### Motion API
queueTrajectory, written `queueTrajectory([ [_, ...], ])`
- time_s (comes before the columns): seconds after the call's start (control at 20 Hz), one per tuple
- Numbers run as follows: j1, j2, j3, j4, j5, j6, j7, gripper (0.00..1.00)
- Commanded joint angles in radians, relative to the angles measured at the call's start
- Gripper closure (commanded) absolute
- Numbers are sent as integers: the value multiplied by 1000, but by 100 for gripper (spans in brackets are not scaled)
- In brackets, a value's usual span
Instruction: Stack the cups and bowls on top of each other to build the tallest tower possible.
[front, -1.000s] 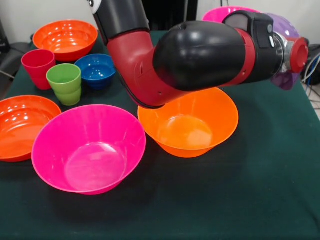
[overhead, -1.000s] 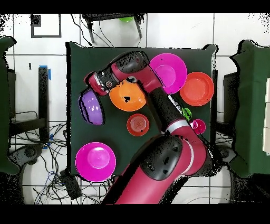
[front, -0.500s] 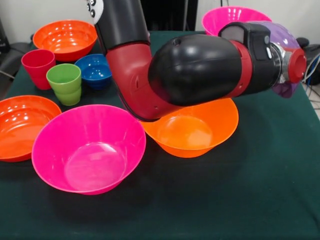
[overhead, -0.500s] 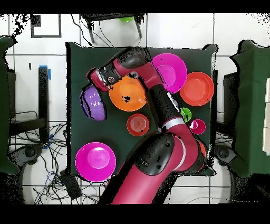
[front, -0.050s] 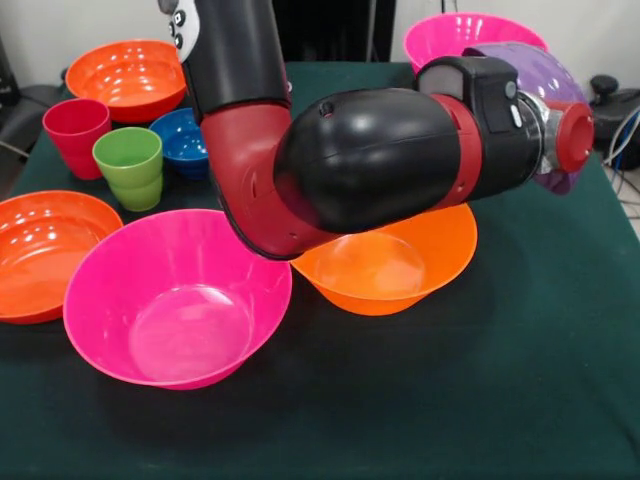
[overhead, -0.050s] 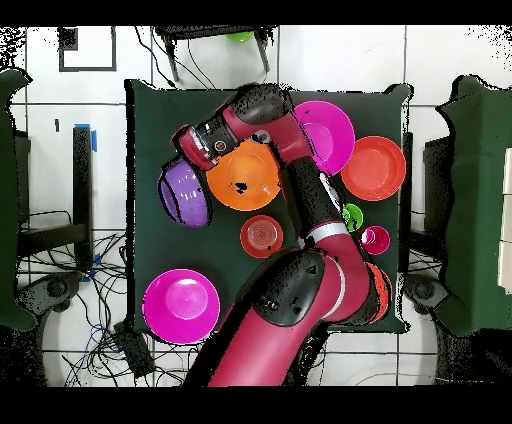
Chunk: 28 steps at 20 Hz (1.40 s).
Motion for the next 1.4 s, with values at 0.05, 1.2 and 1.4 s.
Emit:
queueTrajectory([
  [0.05, 12, -61, -77, 12, -14, 95, 131, 100],
  [1.2, 13, -69, -71, -136, -63, 206, 72, 100],
  [1.4, 31, -14, -54, -278, -122, 193, 1, 100],
])
